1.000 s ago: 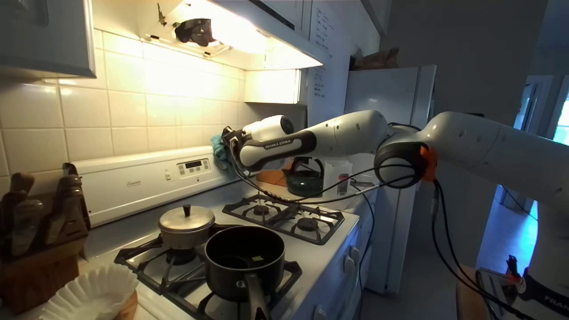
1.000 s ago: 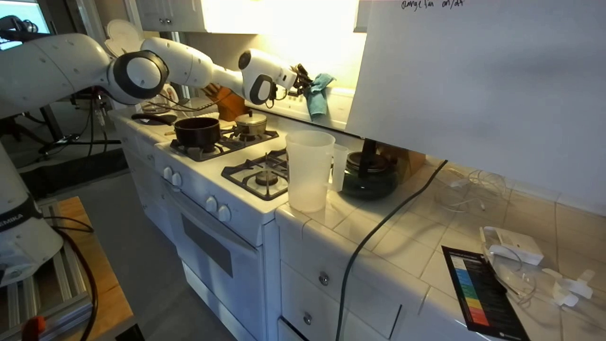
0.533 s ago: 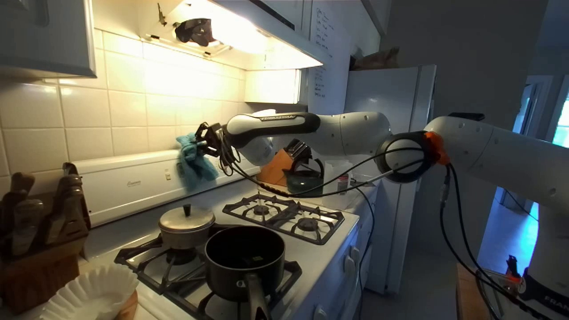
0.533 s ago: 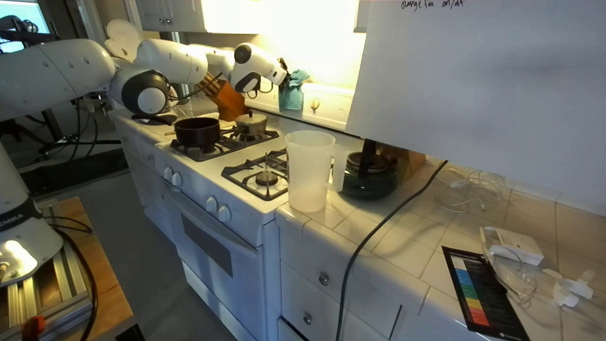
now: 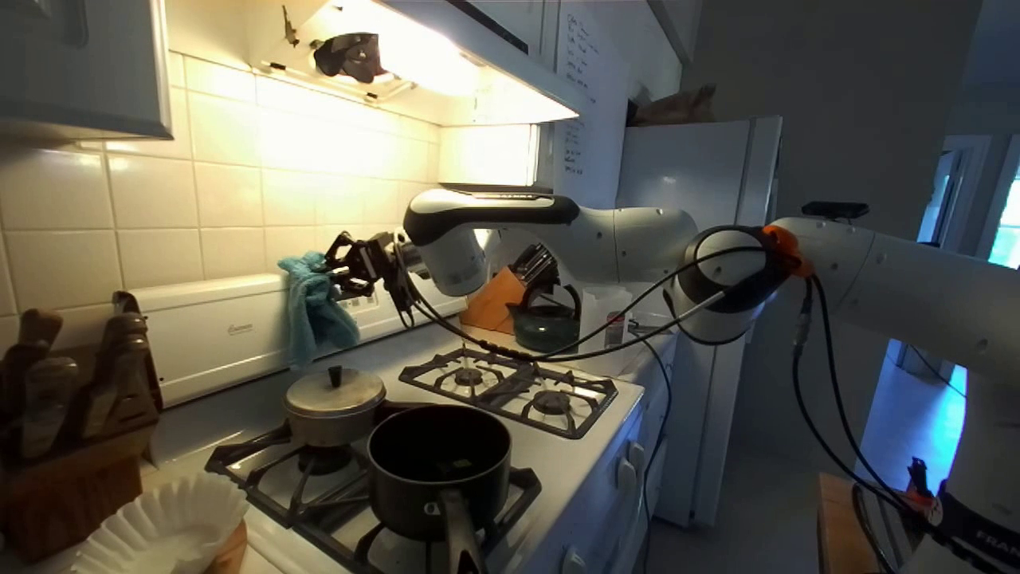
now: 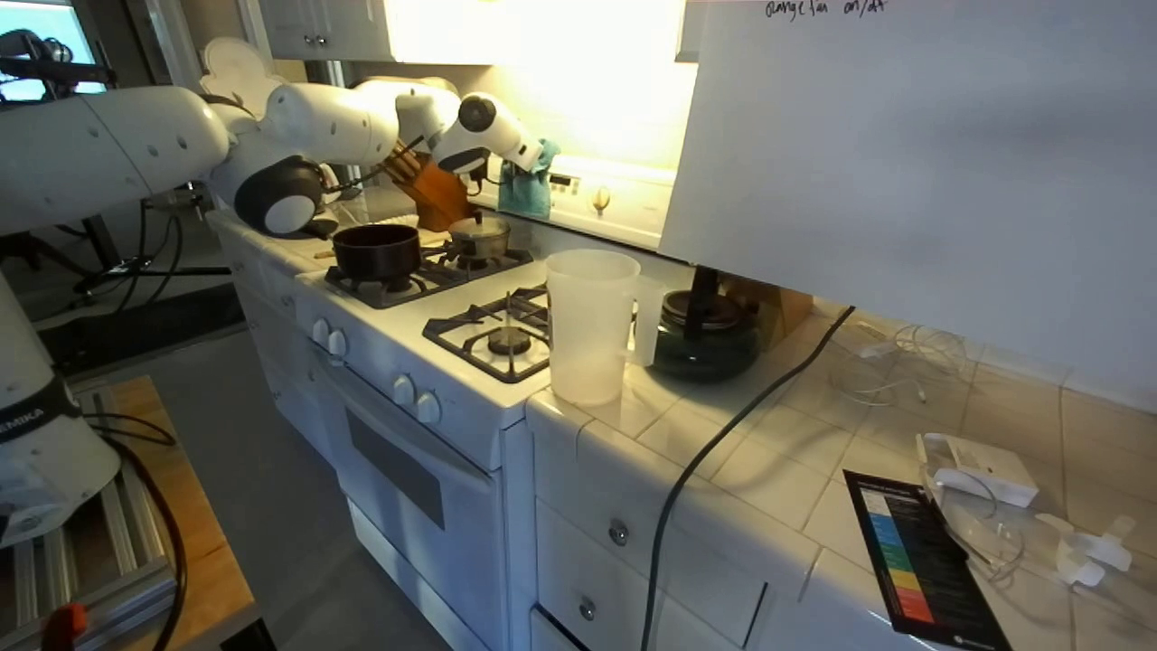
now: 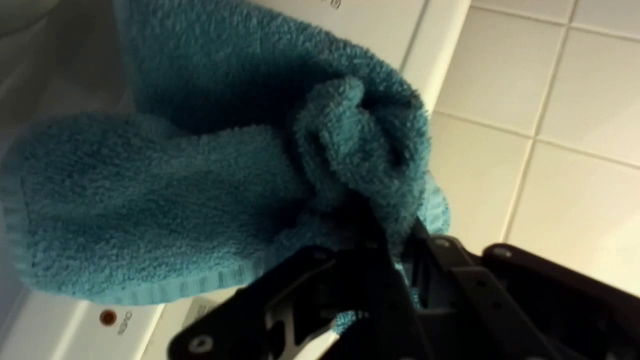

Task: Use the blue towel to wipe the stove

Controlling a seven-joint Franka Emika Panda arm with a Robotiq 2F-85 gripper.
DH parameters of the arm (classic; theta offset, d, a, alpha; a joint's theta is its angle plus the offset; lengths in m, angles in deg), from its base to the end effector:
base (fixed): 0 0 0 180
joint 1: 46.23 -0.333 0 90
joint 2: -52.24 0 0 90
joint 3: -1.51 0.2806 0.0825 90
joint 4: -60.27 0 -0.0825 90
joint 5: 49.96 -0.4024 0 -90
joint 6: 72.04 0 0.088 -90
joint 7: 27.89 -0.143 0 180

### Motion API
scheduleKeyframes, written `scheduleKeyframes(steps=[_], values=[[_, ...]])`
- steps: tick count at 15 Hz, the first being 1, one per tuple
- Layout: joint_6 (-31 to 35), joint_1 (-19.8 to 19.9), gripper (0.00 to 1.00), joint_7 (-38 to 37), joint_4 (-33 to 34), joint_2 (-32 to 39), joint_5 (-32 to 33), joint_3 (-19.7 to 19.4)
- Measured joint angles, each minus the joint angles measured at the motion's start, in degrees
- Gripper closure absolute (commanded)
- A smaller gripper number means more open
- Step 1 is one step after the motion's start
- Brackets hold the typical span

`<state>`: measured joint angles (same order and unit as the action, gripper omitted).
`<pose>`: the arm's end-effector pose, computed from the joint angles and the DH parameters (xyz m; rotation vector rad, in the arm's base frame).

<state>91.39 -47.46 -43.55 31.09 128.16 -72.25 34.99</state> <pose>0.8585 0.1429 0.3242 -1.8684 0.7393 -0.8524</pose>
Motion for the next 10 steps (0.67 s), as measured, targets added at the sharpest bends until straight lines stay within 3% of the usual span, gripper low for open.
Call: scheduleKeyframes(steps=[7, 10], values=[[15.0, 2.1, 0.97, 8.7, 0.4, 0.0, 0.8, -4.3], [22.1, 2.4, 0.97, 7.4, -0.4, 0.0, 0.5, -12.6]])
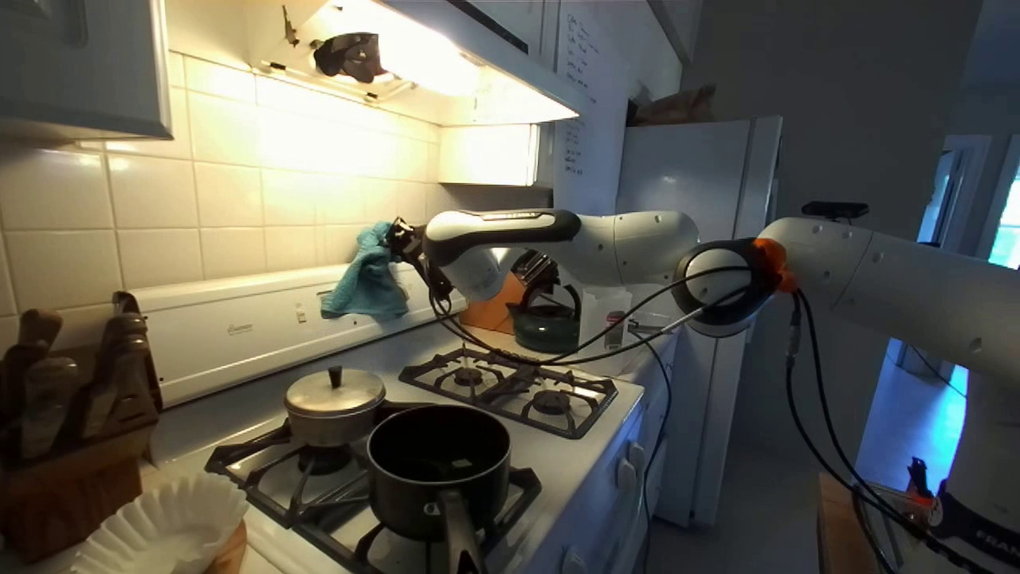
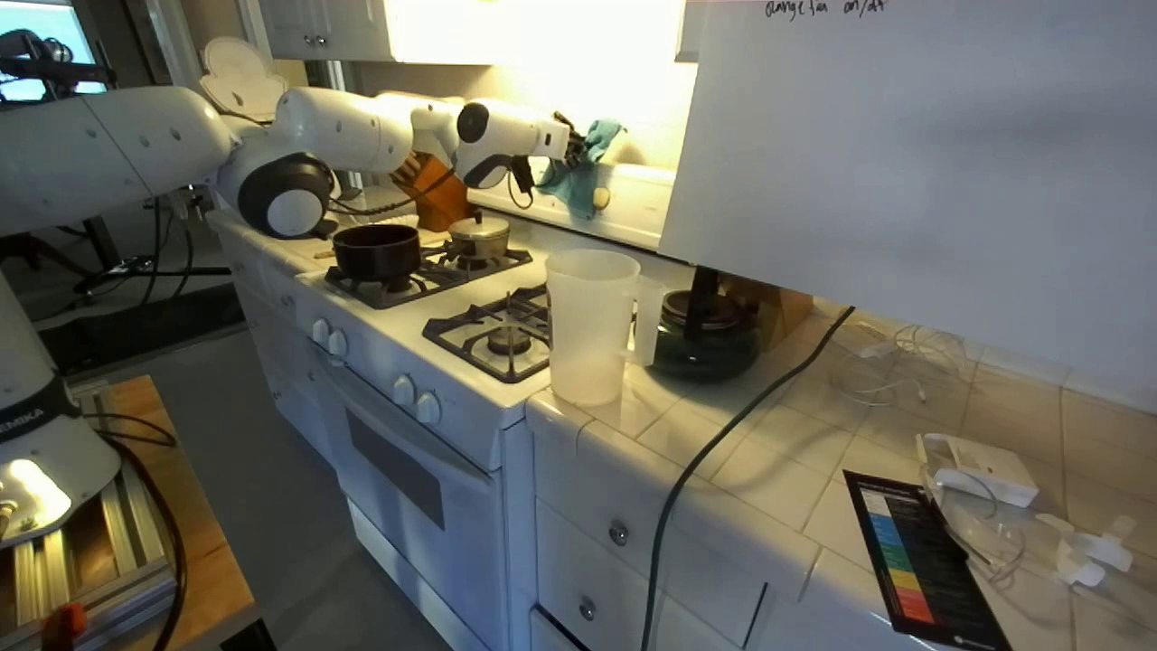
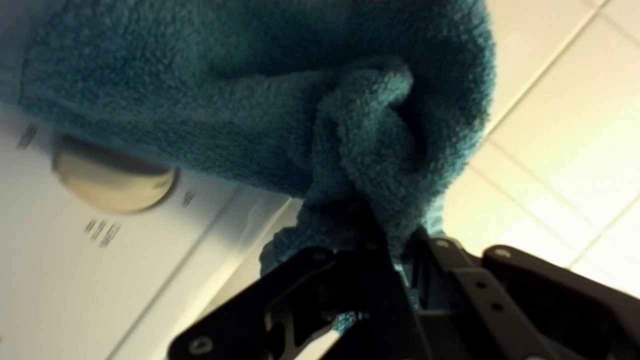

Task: Use the blue towel to wipe the stove

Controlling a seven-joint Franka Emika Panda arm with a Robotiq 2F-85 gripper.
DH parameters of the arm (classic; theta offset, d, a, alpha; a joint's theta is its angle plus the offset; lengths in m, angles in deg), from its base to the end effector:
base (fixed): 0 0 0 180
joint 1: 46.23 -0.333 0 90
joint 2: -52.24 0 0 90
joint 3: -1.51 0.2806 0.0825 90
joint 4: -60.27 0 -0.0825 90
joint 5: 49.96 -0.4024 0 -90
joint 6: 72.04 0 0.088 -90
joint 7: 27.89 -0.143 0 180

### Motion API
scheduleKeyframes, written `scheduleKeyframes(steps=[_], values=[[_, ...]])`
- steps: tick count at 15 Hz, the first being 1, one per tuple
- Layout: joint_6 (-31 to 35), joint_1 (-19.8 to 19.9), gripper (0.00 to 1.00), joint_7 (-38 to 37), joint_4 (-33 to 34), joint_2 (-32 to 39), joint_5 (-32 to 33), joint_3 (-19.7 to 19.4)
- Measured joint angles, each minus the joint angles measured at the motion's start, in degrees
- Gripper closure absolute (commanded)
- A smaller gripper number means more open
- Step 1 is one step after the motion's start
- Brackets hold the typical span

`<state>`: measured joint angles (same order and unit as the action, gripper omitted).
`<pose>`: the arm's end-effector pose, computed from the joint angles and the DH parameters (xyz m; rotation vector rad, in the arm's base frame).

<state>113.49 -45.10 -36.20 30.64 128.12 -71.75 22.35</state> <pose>0.8569 0.0170 0.3476 -1.8738 0.7690 -1.5150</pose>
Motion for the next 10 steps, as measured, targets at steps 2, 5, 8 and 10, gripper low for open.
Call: scheduleKeyframes(steps=[2, 5, 8, 10], values=[[4.8, 0.1, 0.97, -2.8, -2.3, -0.1, -1.9, -9.2], [12.1, -0.5, 0.97, -3.6, -8.0, -1.0, -10.2, -23.7], [19.2, -3.1, 0.97, -0.1, -15.0, -2.8, -22.4, -35.8], [22.4, -5.5, 0.97, 5.3, -19.8, -4.3, -31.3, -40.5]])
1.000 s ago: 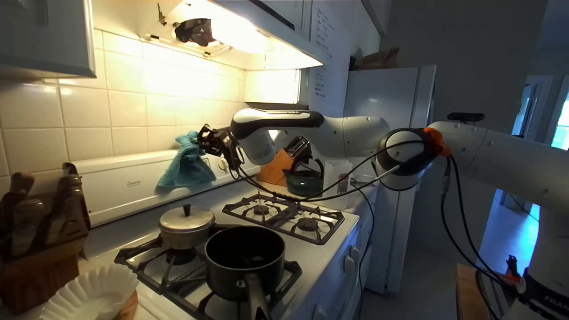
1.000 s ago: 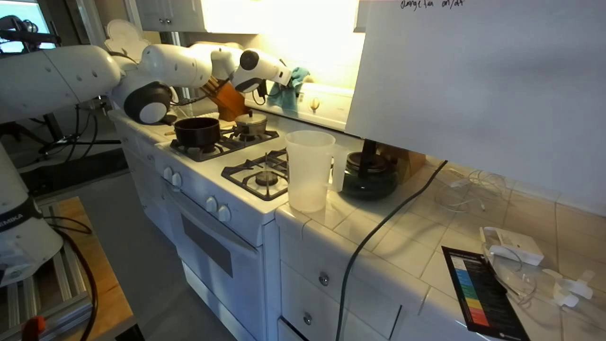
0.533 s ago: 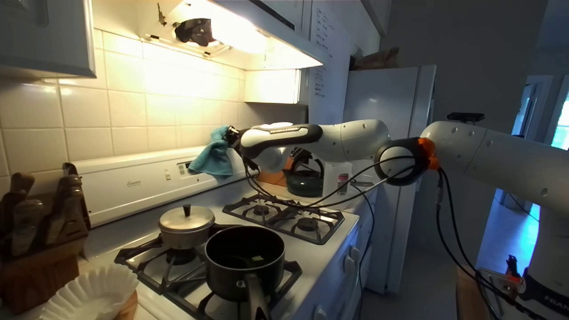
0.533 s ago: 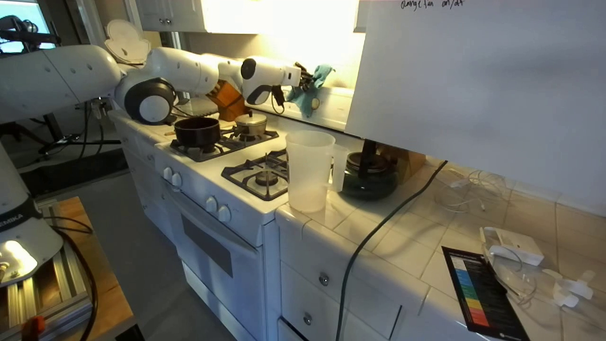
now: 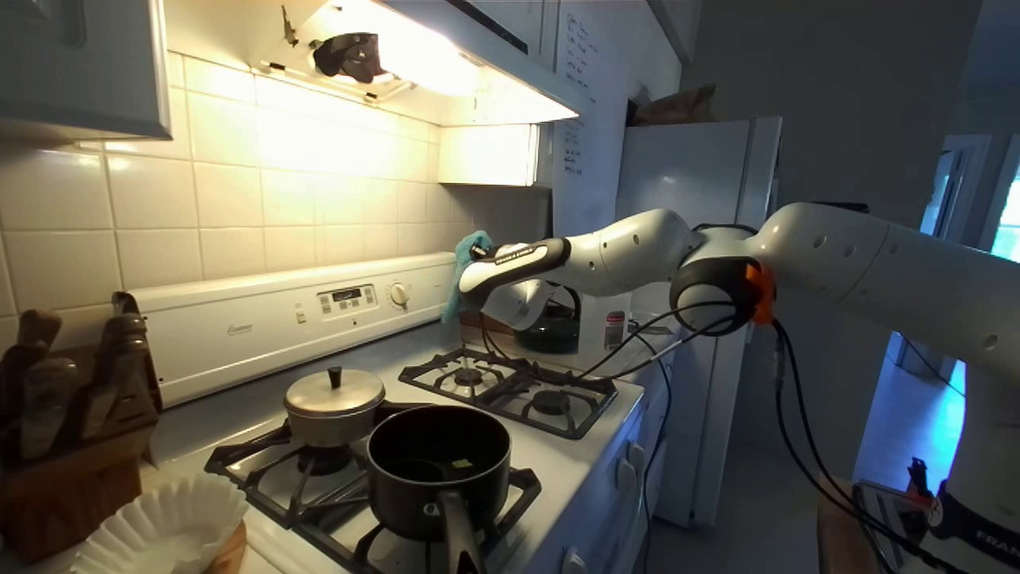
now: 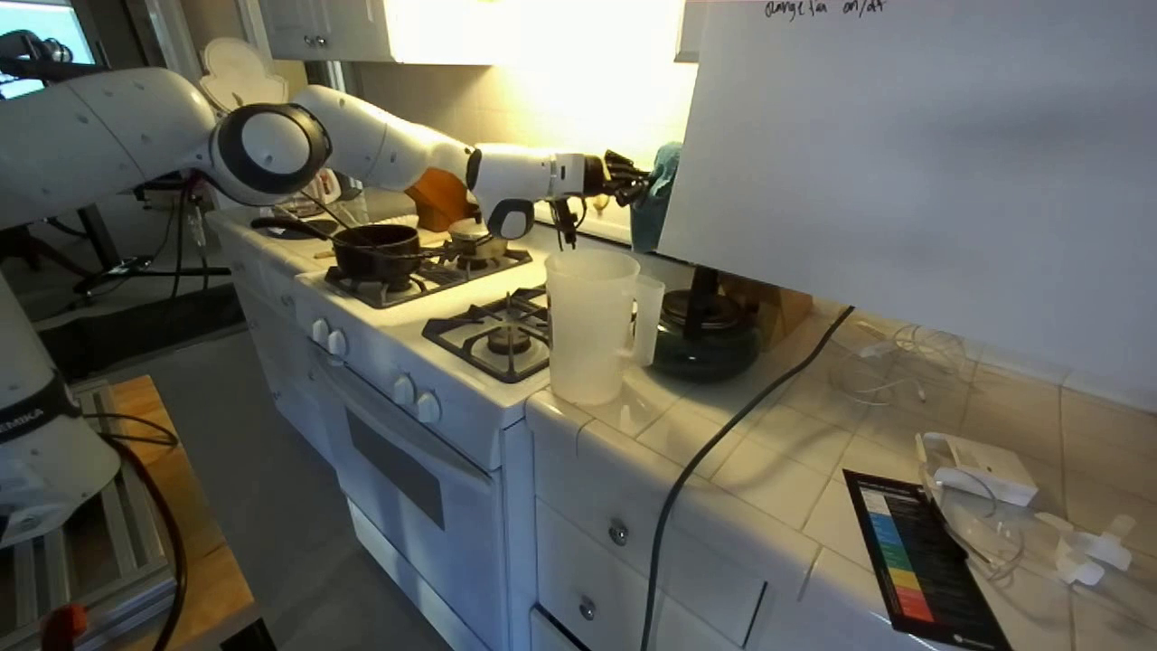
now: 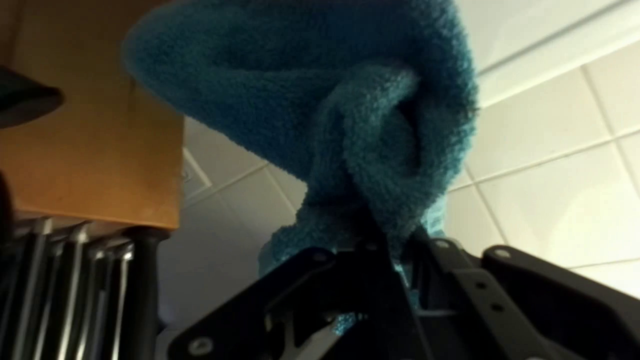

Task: Use the blue towel to wipe the stove

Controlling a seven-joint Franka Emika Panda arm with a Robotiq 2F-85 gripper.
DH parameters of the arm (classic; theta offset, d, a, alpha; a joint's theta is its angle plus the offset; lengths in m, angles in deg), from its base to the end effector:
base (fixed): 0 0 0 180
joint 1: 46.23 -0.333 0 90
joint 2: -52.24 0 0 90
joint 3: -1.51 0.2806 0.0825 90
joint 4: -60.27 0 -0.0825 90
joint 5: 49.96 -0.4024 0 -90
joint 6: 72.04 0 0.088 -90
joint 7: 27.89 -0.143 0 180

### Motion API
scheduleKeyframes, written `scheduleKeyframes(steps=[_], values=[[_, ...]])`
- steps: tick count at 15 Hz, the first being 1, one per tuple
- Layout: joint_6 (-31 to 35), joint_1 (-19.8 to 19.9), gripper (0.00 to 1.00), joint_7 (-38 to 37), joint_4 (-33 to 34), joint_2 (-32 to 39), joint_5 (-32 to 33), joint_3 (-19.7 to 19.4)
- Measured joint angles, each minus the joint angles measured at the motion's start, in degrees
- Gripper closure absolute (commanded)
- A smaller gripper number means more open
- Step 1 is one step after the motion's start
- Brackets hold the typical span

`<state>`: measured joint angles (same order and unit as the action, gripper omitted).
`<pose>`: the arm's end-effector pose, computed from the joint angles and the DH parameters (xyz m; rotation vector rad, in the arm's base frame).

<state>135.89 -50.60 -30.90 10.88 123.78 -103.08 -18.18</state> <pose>0.7937 -0.1644 0.2943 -1.9797 1.0897 -2.1136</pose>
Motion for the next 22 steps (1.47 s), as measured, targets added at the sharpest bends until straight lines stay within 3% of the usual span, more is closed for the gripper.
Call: scheduleKeyframes(steps=[3, 8, 15, 20, 21, 22], values=[[-1.1, -3.3, 0.97, 8.1, -6.1, -2.7, -12.1, -1.4], [-11.1, -7.7, 0.97, 9.4, -10.2, -6.0, -21.0, -0.2], [-25.0, -9.0, 0.97, 1.0, -11.3, -9.1, -22.7, -0.3], [-34.3, -8.8, 0.97, -10.6, -13.9, -9.1, -22.3, -3.7], [-35.7, -8.4, 0.87, -12.0, -14.0, -8.9, -22.3, -3.8], [-37.2, -7.9, 0.87, -13.4, -14.1, -8.8, -22.4, -3.8]])
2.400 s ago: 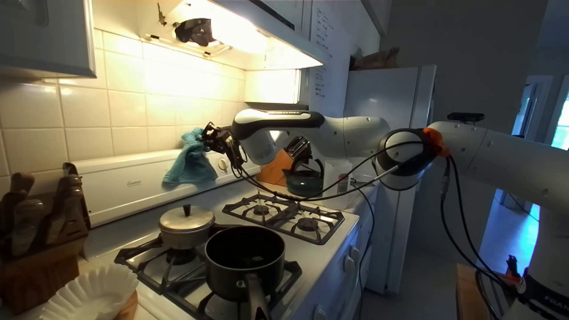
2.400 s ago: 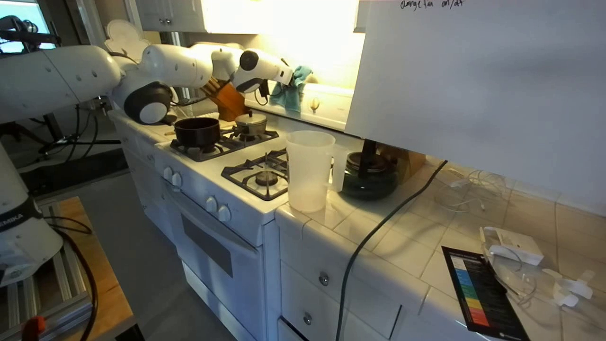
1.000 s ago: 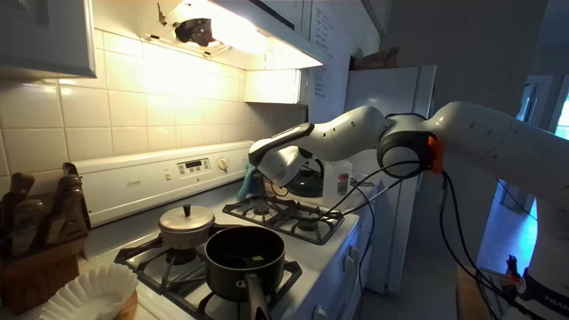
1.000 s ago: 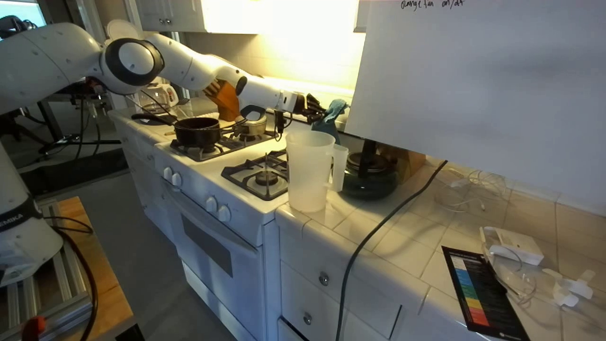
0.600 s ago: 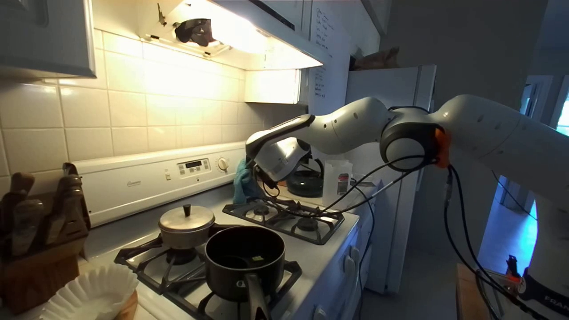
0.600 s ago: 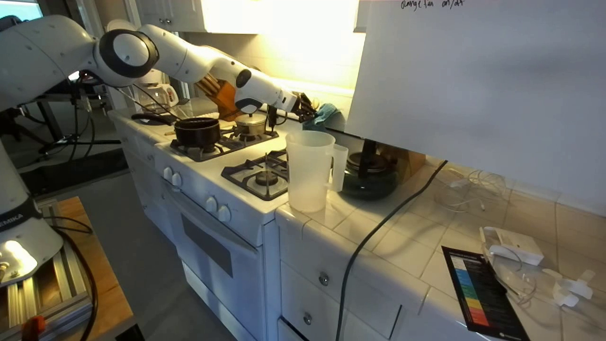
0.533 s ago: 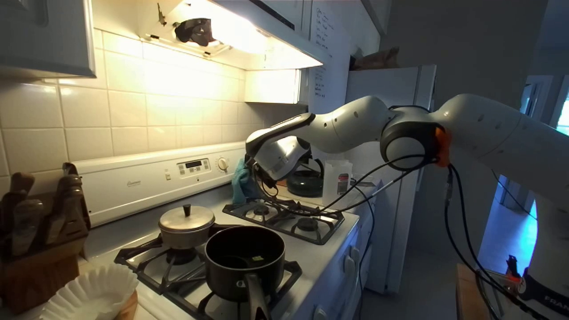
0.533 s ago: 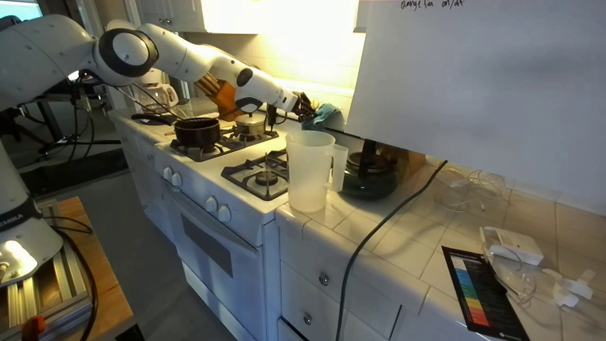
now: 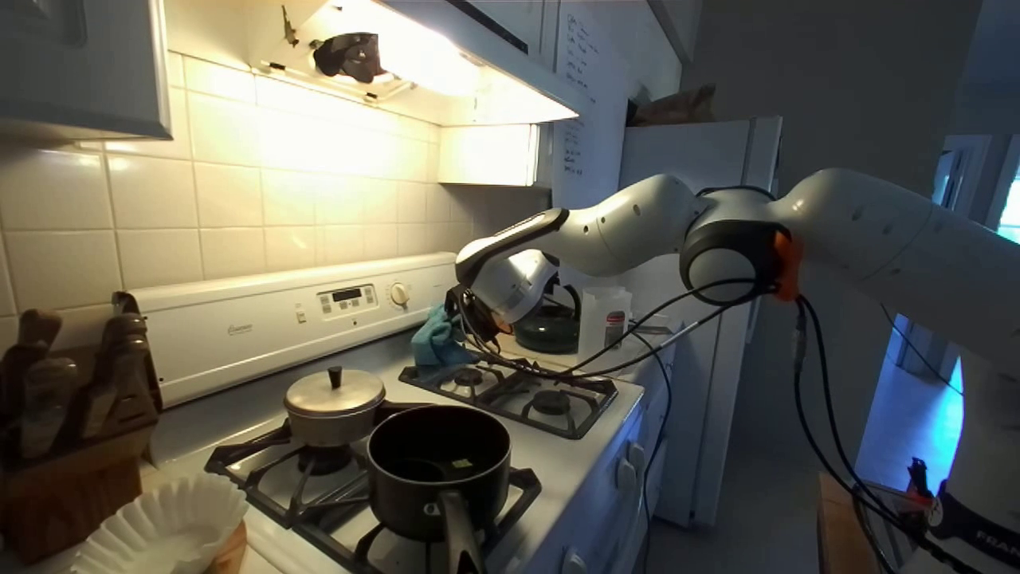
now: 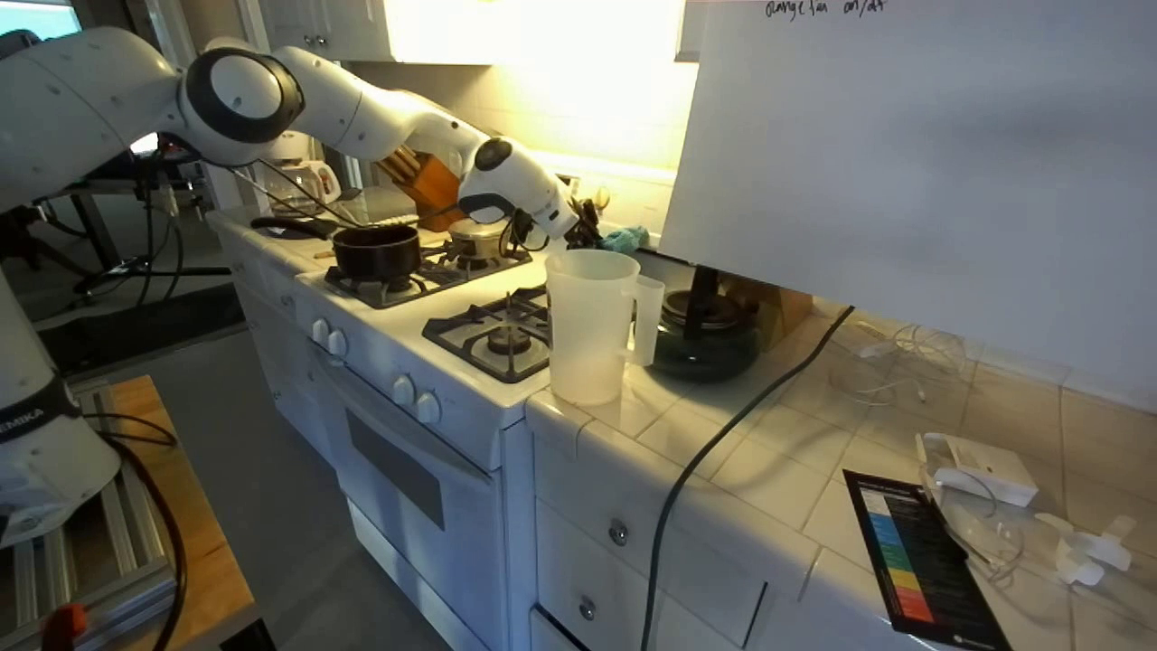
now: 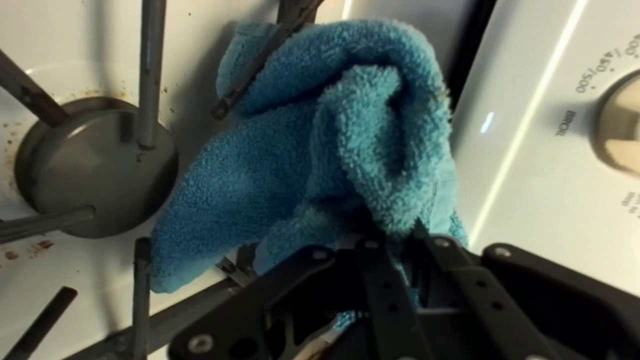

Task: Use the blue towel to wipe the stove

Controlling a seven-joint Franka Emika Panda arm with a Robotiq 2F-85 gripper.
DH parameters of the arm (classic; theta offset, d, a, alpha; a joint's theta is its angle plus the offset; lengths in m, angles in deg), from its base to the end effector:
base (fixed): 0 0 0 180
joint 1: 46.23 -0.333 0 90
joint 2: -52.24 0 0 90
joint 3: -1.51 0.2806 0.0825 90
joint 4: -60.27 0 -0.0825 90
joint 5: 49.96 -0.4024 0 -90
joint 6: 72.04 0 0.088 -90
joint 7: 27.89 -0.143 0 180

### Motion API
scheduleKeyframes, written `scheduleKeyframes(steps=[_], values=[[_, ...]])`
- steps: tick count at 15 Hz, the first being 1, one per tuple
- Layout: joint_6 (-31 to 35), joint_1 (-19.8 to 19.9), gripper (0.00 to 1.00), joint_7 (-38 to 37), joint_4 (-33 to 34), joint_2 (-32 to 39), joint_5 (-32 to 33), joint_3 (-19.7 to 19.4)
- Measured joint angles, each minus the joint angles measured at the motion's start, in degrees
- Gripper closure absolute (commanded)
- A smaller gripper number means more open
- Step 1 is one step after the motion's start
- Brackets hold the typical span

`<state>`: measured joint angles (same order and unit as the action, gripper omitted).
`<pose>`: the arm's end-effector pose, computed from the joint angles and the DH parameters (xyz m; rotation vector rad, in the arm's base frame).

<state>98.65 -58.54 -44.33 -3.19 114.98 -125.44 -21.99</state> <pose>0.8040 -0.1018 0.1997 -1.9217 1.4974 -0.9963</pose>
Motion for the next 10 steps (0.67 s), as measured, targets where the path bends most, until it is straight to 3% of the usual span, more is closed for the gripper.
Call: scheduleKeyframes(steps=[2, 3, 10], values=[[-1.6, 0.6, 0.87, -1.4, 0.0, 0.1, 0.0, 0.0], [-1.7, 0.6, 0.97, -1.6, 0.0, 0.1, 0.0, 0.0], [-0.2, 1.3, 0.97, -5.0, 1.3, 3.7, 0.0, -1.8]])
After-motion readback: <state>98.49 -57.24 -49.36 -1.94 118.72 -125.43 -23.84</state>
